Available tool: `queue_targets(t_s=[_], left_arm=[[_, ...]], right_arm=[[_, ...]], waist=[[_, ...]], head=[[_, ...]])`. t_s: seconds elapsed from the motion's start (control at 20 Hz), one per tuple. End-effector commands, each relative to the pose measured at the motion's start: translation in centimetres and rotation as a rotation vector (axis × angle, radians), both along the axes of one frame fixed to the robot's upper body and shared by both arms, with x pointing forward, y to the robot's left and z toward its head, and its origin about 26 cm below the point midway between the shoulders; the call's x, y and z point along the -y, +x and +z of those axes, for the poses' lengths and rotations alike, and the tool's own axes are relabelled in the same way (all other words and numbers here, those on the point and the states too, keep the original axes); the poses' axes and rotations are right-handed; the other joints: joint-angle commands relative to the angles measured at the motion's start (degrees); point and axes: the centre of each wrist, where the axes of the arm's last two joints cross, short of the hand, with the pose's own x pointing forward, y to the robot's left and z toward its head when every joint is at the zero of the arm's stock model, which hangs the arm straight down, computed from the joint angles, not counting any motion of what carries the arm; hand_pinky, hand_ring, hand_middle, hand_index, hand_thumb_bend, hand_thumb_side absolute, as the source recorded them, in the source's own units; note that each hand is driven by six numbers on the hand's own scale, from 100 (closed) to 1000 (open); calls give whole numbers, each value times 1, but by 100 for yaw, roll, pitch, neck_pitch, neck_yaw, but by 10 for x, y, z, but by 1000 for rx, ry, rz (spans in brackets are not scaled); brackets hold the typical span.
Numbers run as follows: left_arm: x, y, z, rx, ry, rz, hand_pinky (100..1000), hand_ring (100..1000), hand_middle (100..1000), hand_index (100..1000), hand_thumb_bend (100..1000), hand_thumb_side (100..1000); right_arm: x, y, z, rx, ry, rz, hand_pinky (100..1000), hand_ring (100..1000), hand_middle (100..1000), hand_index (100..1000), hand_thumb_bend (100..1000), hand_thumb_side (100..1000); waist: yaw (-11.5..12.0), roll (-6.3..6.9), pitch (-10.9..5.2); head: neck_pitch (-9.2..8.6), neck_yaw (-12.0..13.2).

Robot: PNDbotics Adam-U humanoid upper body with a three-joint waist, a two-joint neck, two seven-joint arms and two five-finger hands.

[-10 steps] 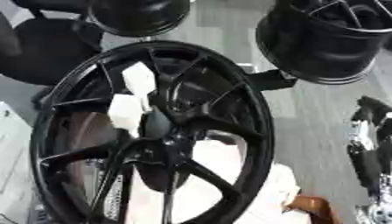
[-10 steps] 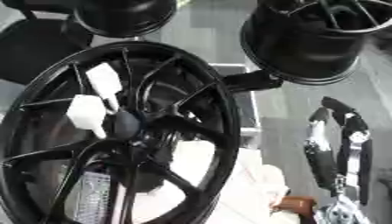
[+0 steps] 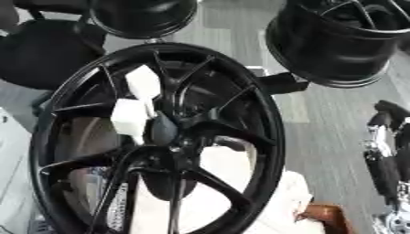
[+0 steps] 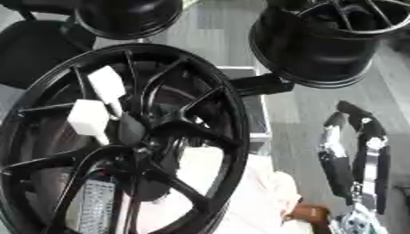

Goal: Pull the pin out of the wheel hub.

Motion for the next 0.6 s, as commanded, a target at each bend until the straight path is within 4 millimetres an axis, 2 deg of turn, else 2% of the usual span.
queue_targets(t_s=[0.05,0.3,0.6], left_arm=[[12,-2,6,37,45,-10,770,729,678,768,100,259],[35,3,5,36,138,0,770,731,679,766,100,277],[57,28,4,29,249,18,771,734,681,766,100,295]], right_arm=[[0,1,5,18,-11,12,893,861,708,769,100,679],[-3,2,6,20,-5,20,893,861,707,769,100,682],[-5,3,7,25,-6,27,893,861,706,769,100,684]], waist=[[-29,1,-36],[-84,-33,34],[-134,-56,116]], head=[[-116,5],[-201,11],[-292,42]])
